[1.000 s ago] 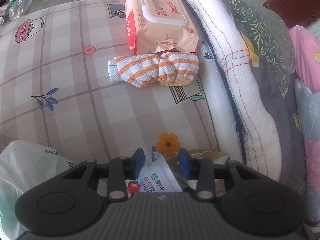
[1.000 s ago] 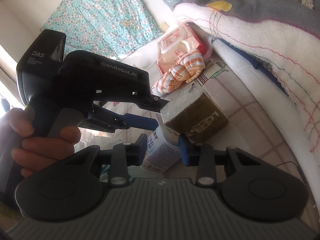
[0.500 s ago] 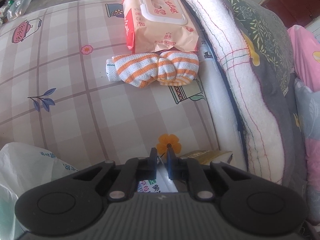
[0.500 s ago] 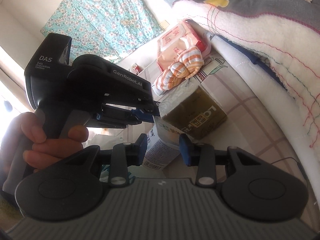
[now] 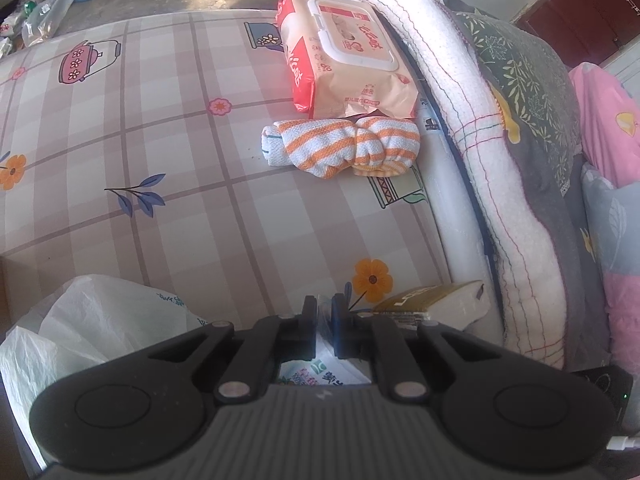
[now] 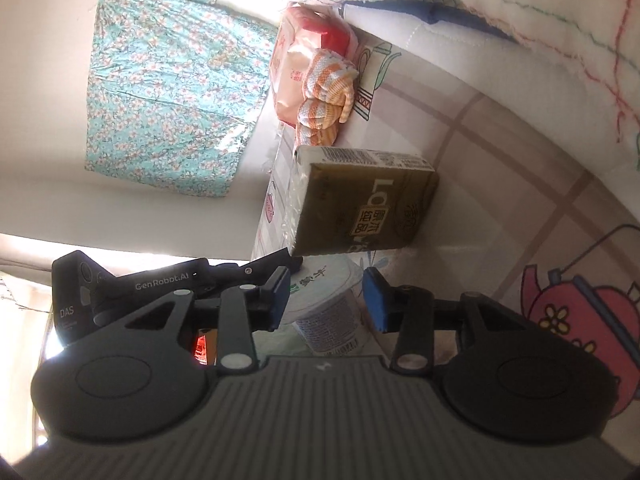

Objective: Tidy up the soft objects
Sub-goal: 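Grasp the white yogurt cup with the left gripper while the right gripper grasps it too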

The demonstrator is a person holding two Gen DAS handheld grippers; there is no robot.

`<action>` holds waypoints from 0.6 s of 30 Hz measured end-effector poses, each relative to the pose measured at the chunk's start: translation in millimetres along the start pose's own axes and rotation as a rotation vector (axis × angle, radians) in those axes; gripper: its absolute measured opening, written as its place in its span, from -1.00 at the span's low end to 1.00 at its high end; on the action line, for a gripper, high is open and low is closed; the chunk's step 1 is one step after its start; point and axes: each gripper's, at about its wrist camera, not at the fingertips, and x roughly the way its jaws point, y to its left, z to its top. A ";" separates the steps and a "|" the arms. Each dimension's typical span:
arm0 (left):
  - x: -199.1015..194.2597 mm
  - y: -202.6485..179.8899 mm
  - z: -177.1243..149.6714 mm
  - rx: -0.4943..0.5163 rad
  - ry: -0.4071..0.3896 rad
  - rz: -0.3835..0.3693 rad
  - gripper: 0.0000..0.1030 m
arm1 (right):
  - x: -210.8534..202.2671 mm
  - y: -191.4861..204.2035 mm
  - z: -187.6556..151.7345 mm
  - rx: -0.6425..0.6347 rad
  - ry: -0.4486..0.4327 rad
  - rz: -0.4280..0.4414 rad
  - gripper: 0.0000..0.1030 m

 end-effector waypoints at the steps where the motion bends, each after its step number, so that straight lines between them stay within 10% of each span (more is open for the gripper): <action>1: -0.6 0.6 -0.5 -0.001 -0.001 0.000 -0.85 | 4.0 -1.0 -0.7 0.015 0.011 0.003 -0.21; 18: -16.4 -24.3 -22.5 0.044 0.010 -0.110 -0.85 | -17.6 26.4 -1.0 -0.135 -0.069 -0.053 -0.22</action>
